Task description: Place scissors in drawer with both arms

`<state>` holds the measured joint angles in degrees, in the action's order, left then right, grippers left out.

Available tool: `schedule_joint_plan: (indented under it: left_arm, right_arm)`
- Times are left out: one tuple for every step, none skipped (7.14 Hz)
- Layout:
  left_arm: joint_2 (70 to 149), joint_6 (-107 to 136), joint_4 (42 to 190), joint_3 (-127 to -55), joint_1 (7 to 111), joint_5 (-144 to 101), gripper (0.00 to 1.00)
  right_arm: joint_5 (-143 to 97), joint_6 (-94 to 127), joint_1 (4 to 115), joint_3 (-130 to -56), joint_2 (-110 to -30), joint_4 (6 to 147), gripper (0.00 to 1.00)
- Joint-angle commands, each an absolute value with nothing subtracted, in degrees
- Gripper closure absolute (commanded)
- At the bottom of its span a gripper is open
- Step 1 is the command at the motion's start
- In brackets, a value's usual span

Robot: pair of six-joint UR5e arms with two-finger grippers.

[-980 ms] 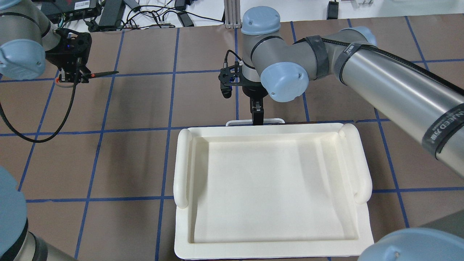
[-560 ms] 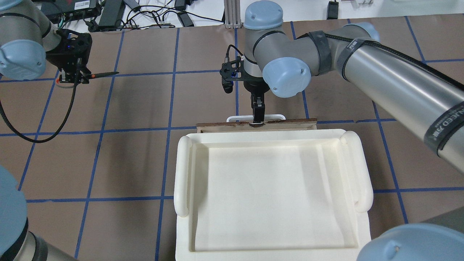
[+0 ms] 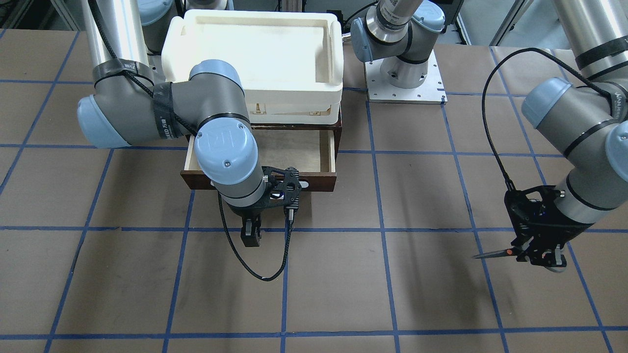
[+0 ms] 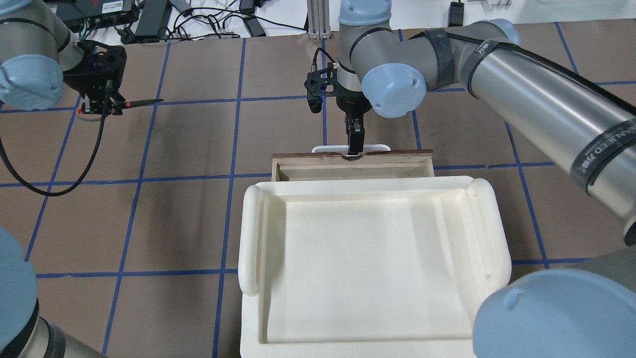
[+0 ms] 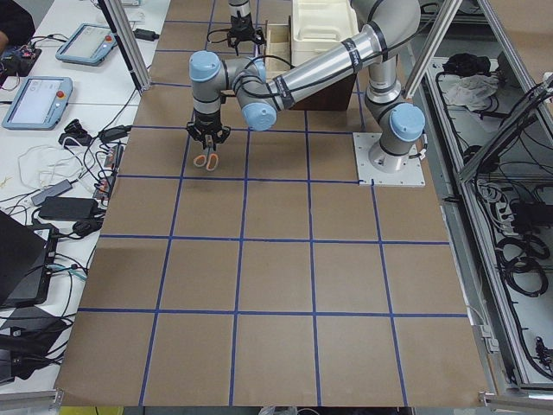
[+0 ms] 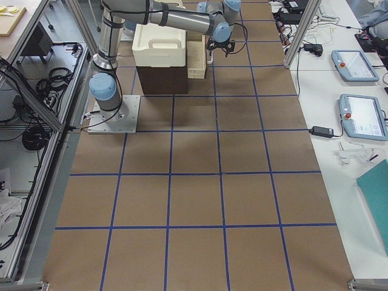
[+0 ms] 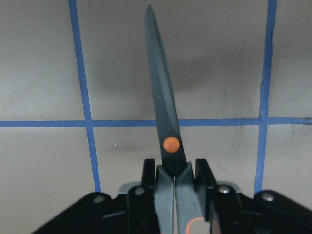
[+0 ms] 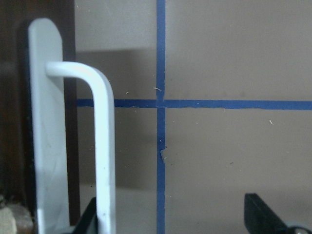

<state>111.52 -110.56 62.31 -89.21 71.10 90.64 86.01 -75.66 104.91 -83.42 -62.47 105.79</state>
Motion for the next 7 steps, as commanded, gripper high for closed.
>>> schedule_joint_plan:
  left_arm:
    - [111.36,-110.48,62.31,-89.30,71.10,90.62,1.00]
    - [111.62,-110.57,62.23,-89.21,71.10,90.96,1.00]
    - [111.71,-110.57,62.23,-89.21,71.10,91.92,1.00]
    - [111.80,-110.57,62.23,-89.21,71.10,91.93,1.00]
    - [111.80,-110.57,62.23,-89.21,71.10,91.93,1.00]
    - [111.88,-110.57,62.23,-89.21,71.10,91.93,1.00]
    - [111.97,-110.57,62.23,-89.21,71.10,91.93,1.00]
  right_arm:
    - [86.04,-75.76,104.85,-82.09,-61.44,106.17,0.00]
    - [86.04,-75.76,104.77,-82.00,-61.09,107.56,0.00]
    - [86.13,-75.76,104.68,-81.91,-60.74,107.93,0.00]
    - [86.13,-76.54,104.68,-81.74,-60.65,108.54,0.00]
    - [86.13,-76.73,104.68,-80.78,-60.04,108.54,0.00]
    - [86.13,-76.73,104.68,-79.99,-59.33,108.63,0.00]
    - [86.13,-76.82,104.68,-79.37,-59.07,108.55,0.00]
